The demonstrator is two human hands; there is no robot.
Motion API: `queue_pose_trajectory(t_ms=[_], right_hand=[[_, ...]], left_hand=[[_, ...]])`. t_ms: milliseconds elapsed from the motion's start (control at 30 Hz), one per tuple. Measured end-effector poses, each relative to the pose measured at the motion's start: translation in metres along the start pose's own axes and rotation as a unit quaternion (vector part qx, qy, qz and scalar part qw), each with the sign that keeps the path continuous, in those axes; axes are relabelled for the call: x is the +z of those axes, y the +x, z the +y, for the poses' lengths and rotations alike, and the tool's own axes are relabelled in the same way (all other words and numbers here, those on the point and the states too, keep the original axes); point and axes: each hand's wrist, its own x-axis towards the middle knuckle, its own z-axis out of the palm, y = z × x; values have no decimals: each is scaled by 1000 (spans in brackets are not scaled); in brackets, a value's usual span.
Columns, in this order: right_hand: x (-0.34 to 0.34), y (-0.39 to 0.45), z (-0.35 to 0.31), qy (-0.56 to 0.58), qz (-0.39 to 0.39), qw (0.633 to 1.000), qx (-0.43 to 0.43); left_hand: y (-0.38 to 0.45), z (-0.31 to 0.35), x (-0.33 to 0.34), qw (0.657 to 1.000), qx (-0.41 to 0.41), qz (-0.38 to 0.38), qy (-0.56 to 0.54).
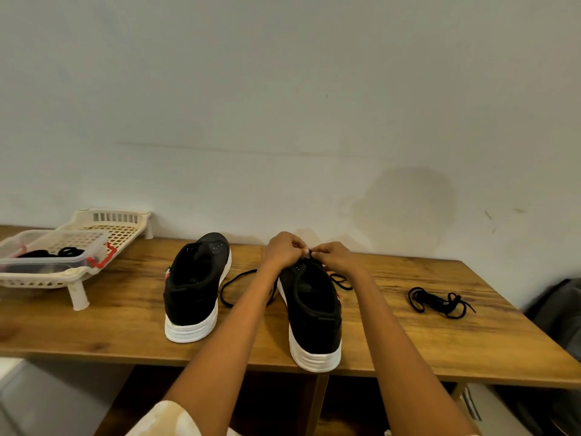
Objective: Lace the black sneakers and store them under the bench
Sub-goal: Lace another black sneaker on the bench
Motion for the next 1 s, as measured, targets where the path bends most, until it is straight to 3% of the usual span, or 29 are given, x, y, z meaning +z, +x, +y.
queue_pose_trajectory(t_ms=[100, 167, 267, 433, 567, 667, 833, 933, 1000], right_hand=[[1, -3, 2, -14, 22, 999, -20], [3, -3, 3, -10, 42, 999, -28], [7, -1, 5, -12, 67, 997, -31], [1, 0, -12, -73, 185, 977, -70], [-19, 0, -52, 70, 274, 951, -124], [-25, -2, -75, 120, 272, 943, -149], [-11, -1, -73, 154, 248, 947, -132], [-17, 0, -55, 139, 201, 963, -112], [-23, 0, -38, 102, 112, 986, -75]], left_hand=[[1, 2, -3, 986, -12, 19, -165], [-1, 7, -5, 957, -25, 27, -286], [-2, 14, -8, 925, -30, 33, -378], [-4, 16, -11, 904, -19, 37, -426], [-8, 5, -9, 935, 0, -34, -353], [-12, 0, -5, 947, 19, -90, -308], [-9, 10, -8, 961, 26, -63, -269], [-6, 22, -11, 929, 27, 6, -370], [-5, 34, -18, 907, 25, 54, -418]])
